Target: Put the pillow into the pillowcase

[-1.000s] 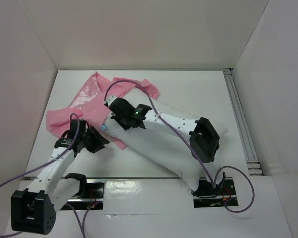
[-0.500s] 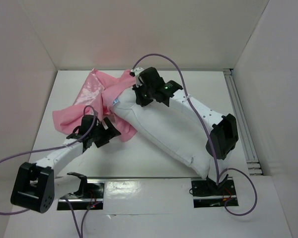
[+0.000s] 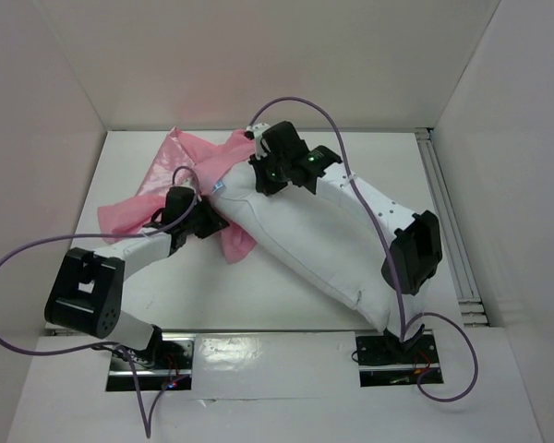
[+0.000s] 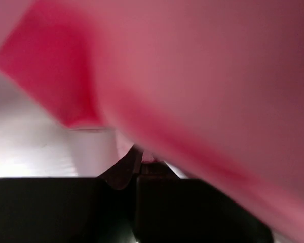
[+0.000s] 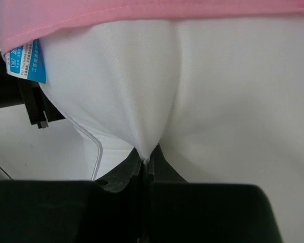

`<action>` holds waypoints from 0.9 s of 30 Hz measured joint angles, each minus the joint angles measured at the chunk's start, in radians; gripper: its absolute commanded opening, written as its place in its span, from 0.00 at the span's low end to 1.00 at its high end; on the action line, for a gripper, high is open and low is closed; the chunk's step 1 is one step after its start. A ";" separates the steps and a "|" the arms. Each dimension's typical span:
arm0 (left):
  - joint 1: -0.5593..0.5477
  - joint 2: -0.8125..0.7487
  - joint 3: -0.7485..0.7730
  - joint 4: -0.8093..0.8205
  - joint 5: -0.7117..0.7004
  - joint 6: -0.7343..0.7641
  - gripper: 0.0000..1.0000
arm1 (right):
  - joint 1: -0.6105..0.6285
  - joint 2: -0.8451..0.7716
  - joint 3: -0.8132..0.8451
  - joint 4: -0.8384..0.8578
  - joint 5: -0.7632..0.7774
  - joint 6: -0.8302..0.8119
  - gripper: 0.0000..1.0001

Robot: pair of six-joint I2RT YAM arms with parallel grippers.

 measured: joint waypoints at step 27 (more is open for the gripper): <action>0.026 -0.469 -0.134 -0.273 0.266 -0.068 0.00 | 0.183 0.291 0.087 0.117 0.458 0.134 0.00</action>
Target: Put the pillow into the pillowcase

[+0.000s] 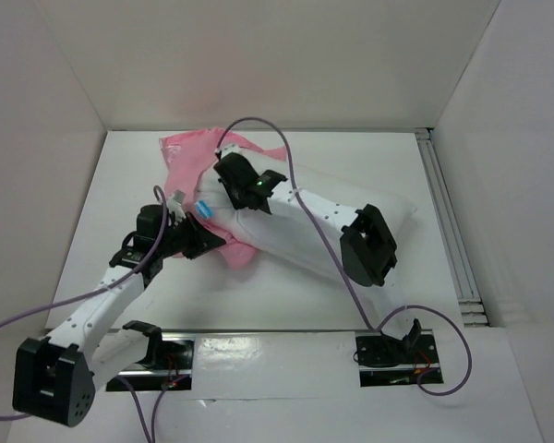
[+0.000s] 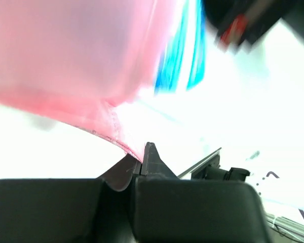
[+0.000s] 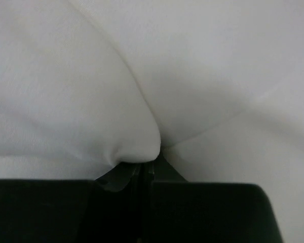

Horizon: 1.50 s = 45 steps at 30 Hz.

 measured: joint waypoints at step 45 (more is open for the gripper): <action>0.072 0.219 0.340 -0.126 0.119 0.079 0.00 | -0.523 -0.132 0.210 -0.227 -0.523 -0.064 0.00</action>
